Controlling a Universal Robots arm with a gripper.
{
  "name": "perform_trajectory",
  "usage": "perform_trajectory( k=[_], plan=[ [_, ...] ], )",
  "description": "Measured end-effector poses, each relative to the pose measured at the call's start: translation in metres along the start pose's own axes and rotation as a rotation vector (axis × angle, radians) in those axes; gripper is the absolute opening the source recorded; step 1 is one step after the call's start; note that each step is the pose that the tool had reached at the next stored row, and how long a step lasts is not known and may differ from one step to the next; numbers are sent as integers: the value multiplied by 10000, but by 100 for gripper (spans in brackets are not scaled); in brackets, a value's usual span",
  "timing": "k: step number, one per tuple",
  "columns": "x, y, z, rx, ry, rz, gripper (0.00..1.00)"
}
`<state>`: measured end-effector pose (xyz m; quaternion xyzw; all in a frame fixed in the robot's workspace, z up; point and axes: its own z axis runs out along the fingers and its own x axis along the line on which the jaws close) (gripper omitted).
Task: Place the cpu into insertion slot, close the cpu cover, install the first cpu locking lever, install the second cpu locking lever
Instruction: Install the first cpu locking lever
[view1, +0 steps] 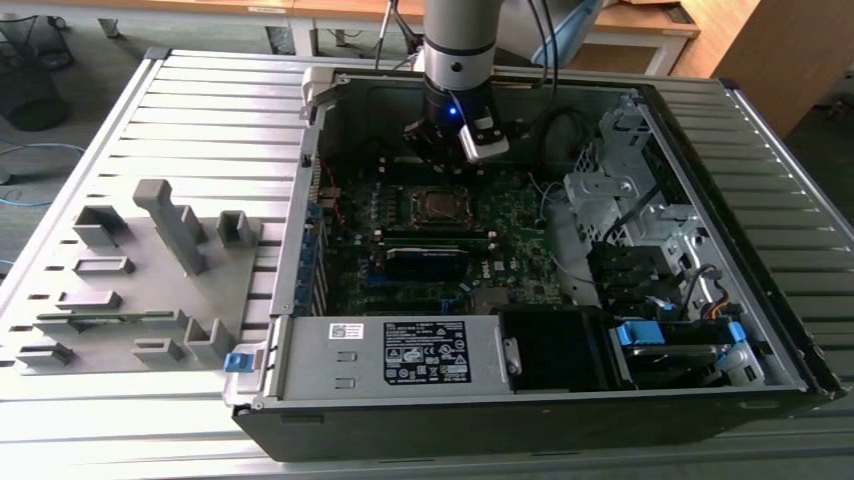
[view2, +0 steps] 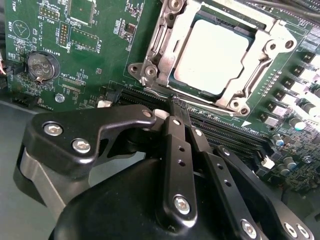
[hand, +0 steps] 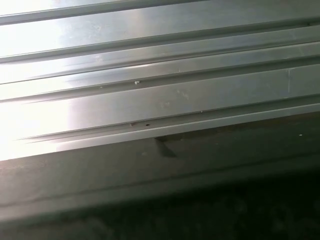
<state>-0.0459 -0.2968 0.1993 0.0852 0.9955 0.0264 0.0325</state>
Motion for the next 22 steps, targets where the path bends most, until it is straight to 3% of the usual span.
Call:
perform_trajectory(
  k=[22],
  plan=[
    [0,-13,28,-14,-31,-1,11]
  ],
)
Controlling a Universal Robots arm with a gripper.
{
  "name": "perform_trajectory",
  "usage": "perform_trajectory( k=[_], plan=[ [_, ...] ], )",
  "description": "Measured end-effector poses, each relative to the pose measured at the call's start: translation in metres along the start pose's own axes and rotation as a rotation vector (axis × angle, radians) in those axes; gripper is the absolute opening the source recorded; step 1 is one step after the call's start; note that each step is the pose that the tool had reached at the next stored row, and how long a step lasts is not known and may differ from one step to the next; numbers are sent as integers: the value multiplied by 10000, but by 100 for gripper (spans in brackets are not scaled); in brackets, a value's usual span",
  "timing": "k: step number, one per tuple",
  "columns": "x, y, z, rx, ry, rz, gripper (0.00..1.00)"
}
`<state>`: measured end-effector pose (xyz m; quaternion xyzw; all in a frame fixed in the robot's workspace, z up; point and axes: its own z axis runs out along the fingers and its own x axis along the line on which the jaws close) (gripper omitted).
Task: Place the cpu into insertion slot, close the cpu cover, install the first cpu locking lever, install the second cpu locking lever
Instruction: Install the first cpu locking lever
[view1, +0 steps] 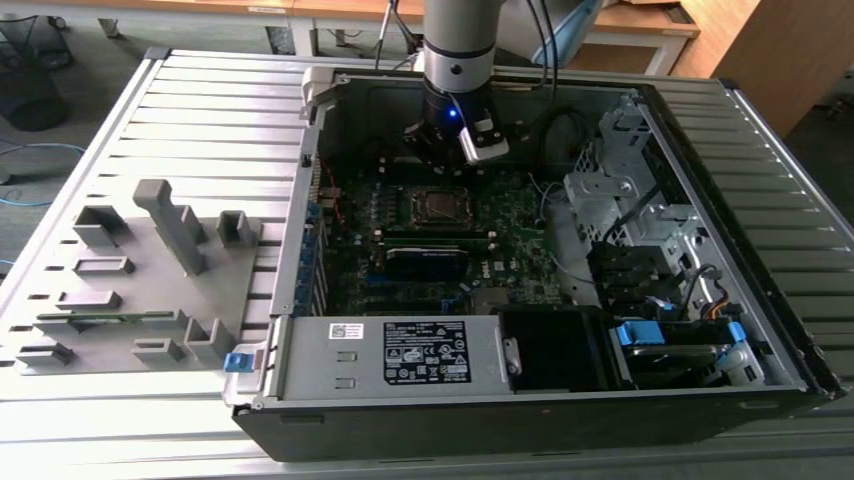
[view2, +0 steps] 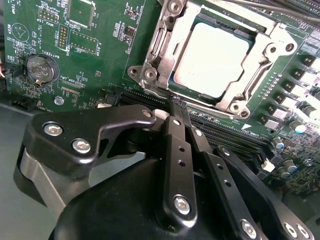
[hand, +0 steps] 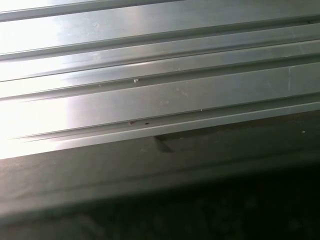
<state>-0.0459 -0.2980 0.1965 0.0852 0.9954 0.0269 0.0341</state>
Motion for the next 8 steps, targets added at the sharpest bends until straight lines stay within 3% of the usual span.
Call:
perform_trajectory(
  k=[8],
  plan=[
    [-4,-12,5,-29,-4,0,11]
  ],
)
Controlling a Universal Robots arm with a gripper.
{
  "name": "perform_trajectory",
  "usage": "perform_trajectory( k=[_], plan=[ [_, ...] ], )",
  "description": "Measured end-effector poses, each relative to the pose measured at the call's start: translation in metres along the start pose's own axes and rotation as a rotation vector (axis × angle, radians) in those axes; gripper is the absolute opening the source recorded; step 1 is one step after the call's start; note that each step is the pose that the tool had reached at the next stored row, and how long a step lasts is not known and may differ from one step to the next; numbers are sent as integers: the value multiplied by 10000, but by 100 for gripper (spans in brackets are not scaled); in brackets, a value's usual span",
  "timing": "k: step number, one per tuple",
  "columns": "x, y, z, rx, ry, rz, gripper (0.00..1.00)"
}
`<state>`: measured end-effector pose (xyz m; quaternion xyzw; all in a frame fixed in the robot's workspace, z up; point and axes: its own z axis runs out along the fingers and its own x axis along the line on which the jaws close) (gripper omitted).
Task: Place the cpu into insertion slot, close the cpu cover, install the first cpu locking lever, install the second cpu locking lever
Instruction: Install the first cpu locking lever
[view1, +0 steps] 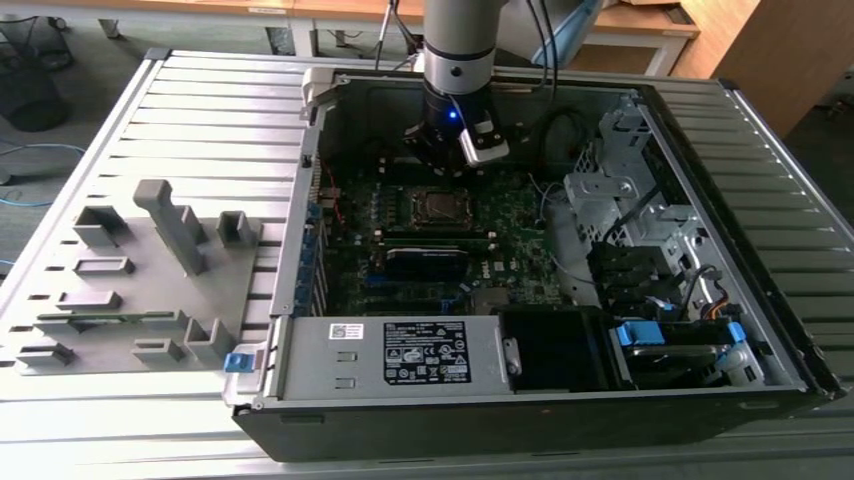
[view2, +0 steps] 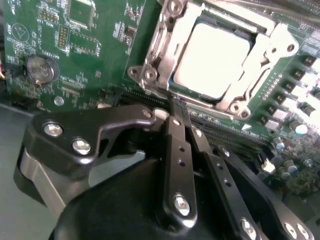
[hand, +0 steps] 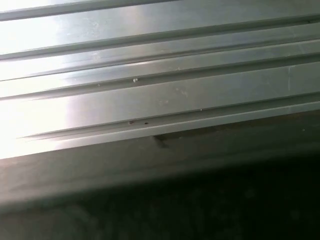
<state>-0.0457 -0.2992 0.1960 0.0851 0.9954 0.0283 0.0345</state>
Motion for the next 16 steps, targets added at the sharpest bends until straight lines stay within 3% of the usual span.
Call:
perform_trajectory(
  k=[4,8,9,12,16],
  plan=[
    [0,-8,-4,-20,12,3,11],
    [0,-8,-4,-374,71,29,11],
    [0,-8,-5,-424,80,33,11],
    [-1,-5,-17,-467,82,37,11],
    [-4,-3,-75,-457,85,36,11]
  ],
)
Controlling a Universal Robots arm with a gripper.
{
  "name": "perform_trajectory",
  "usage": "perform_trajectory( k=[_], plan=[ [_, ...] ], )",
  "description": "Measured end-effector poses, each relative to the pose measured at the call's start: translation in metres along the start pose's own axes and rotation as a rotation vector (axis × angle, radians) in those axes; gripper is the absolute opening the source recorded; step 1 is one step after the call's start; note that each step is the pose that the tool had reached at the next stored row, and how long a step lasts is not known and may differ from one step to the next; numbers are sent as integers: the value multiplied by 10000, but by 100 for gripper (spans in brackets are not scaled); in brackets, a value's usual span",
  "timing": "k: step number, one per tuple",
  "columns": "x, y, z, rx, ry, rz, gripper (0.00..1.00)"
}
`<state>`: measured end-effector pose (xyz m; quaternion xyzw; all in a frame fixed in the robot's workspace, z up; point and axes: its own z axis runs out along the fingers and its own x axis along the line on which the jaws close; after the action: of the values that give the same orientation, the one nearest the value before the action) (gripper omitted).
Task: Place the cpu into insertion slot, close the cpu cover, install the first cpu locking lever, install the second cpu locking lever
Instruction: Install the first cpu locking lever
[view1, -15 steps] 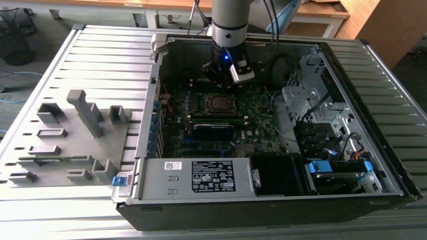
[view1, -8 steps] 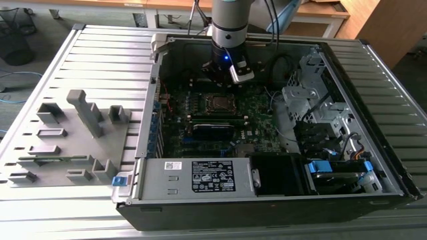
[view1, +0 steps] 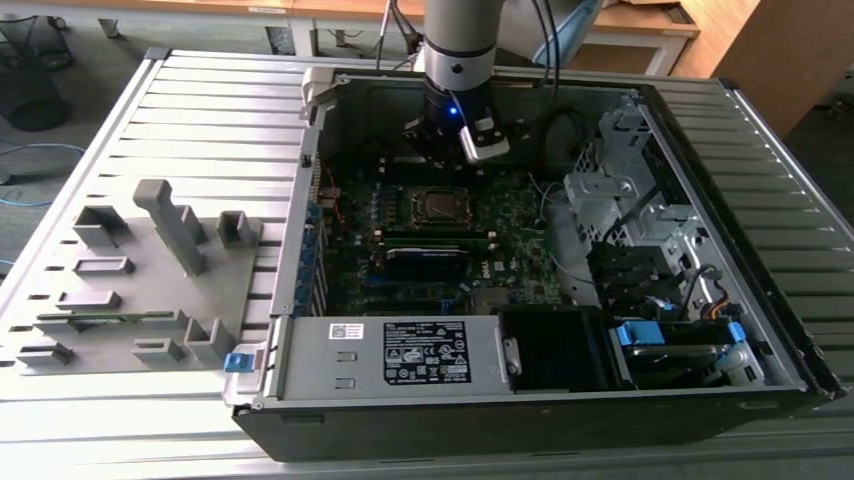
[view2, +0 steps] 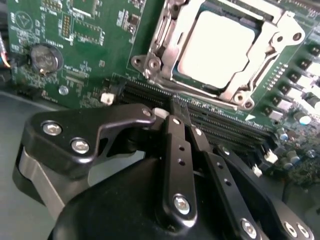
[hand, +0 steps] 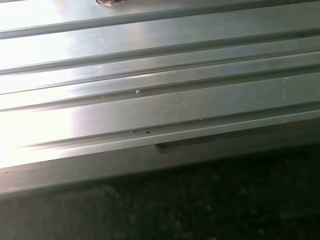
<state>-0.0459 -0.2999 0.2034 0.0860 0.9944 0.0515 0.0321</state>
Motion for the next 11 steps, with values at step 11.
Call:
perform_trajectory(
  k=[11],
  plan=[
    [-8,16,-142,329,-57,-25,11]
  ],
)
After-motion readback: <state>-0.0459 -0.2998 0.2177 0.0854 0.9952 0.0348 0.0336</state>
